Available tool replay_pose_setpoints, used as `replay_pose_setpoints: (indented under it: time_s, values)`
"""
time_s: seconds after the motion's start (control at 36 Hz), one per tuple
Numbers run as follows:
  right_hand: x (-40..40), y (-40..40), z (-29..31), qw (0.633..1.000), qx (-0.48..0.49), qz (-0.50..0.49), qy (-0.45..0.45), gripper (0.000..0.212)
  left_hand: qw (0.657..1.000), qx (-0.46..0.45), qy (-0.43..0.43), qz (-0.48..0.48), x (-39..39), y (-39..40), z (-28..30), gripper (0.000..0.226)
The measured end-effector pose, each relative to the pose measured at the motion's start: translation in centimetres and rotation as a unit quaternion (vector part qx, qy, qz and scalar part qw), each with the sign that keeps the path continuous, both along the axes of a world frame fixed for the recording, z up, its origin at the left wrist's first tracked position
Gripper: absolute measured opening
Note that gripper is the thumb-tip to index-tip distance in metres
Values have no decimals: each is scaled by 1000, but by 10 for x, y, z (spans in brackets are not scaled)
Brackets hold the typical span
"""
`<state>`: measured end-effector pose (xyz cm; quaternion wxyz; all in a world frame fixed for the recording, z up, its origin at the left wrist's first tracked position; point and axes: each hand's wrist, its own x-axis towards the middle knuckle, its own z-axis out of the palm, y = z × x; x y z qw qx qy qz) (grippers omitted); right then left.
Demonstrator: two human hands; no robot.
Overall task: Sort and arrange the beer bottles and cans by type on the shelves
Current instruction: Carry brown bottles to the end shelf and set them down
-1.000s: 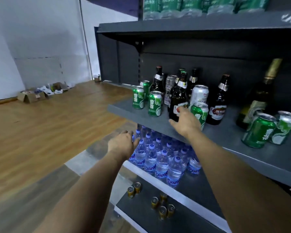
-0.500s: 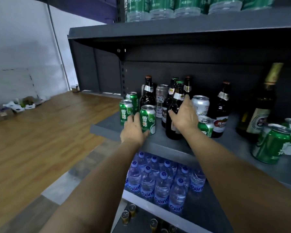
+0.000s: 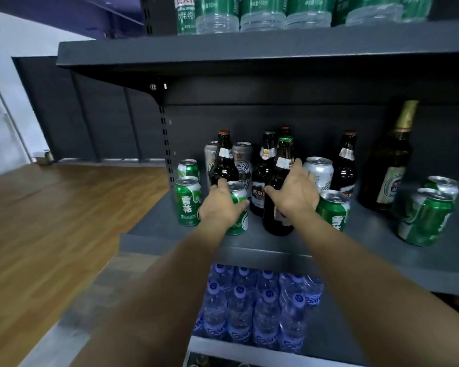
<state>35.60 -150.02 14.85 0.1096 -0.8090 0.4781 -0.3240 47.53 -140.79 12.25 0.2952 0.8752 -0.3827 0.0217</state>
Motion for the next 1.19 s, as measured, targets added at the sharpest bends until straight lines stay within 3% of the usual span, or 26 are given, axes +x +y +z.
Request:
replay_pose_setpoints:
  time_s: [0.08,0.19,0.47,0.58,0.72,0.94,1.11,1.19]
  values:
    - [1,5,2,1000,-1,-20,6,74,998,30,-56,24,2,6,6,63]
    - [-2,9,6,1000,5,-25,11,72,971,116,-201,54,10,19,15,67]
    - [4,9,-3,998,51,-7,-20,76,960,151,-223,79,28,30,23,77]
    - [5,9,-9,998,44,-5,-33,89,967,155,-188,76,26,26,24,84]
    - [7,6,-14,998,37,-4,-47,87,987,84,-109,80,23,15,34,96]
    - [5,1,-25,999,4,-2,-54,78,994,-23,41,94,35,-28,58,92]
    - [7,0,-27,997,-15,-3,-72,73,959,-198,197,40,45,-57,65,83]
    - [7,-1,-29,997,-23,-3,-74,75,952,-200,224,64,45,-60,71,71]
